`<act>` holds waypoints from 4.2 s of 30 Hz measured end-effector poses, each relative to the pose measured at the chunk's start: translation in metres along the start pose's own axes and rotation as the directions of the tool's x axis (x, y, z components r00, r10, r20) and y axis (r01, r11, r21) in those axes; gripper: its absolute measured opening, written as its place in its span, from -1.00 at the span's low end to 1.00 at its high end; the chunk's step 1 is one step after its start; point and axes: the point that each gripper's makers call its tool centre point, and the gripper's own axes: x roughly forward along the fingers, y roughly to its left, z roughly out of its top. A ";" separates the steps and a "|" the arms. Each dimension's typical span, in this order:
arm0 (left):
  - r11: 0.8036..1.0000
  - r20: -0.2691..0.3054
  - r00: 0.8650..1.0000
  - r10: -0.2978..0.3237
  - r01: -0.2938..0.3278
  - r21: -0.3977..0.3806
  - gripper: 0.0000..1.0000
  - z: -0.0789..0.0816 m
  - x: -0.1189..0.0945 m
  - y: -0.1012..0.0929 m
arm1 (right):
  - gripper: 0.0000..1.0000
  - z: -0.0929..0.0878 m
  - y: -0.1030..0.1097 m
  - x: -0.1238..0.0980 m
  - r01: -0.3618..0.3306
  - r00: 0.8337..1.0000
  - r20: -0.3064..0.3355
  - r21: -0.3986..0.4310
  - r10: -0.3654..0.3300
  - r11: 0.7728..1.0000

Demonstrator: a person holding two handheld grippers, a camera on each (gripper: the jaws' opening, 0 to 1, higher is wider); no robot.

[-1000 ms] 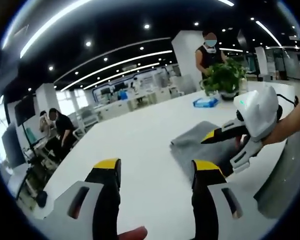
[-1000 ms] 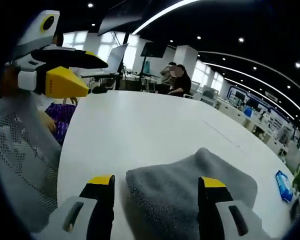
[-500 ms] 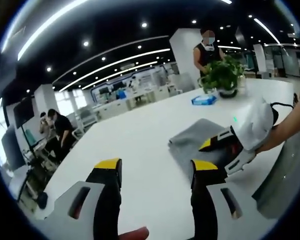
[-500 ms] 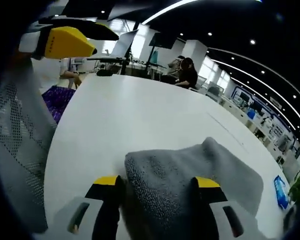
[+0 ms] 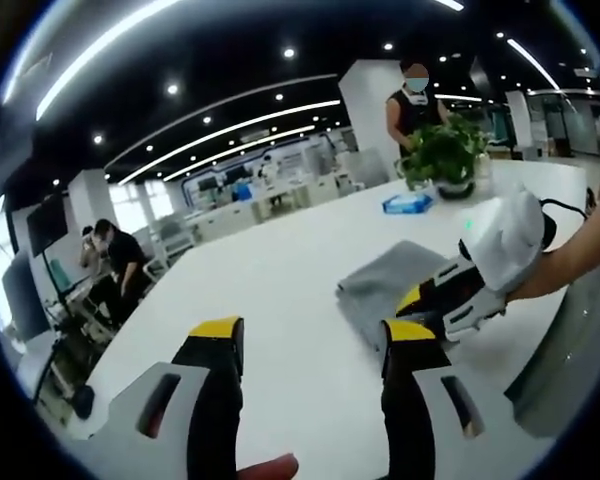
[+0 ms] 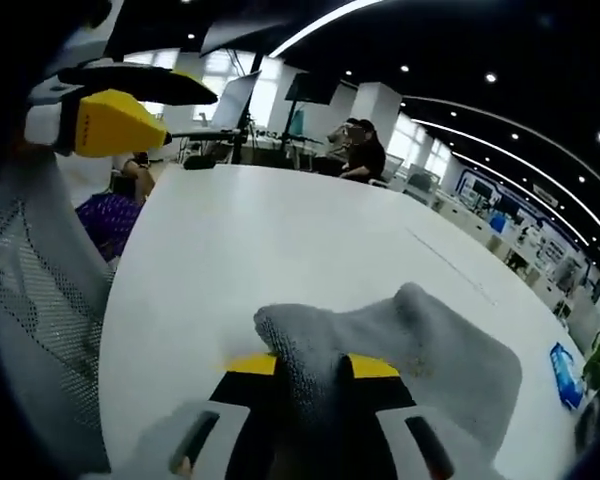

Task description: Open the folded towel by lifting each exposed corner and separating the folded layers until the towel lies flat within the target outline without major curled edges

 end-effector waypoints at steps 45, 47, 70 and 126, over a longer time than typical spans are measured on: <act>0.999 -0.034 0.998 0.045 -0.043 0.031 0.02 -0.008 -0.002 0.011 | -0.89 0.020 -0.065 -0.069 0.199 0.977 0.043 0.148 -0.208 0.969; 0.998 -0.037 0.998 0.042 -0.040 0.037 0.02 -0.008 -0.002 0.010 | -0.90 0.020 -0.067 -0.072 0.208 0.975 0.042 0.155 -0.217 0.966; 0.998 -0.069 0.997 0.033 -0.029 0.064 0.02 -0.014 0.000 0.007 | -0.90 0.003 -0.115 -0.124 0.319 0.930 0.055 0.371 -0.364 0.872; 0.994 -0.103 0.994 0.024 -0.012 0.110 -0.02 -0.019 0.001 0.004 | -0.90 -0.109 -0.158 -0.192 0.571 0.817 -0.271 0.506 -0.509 0.647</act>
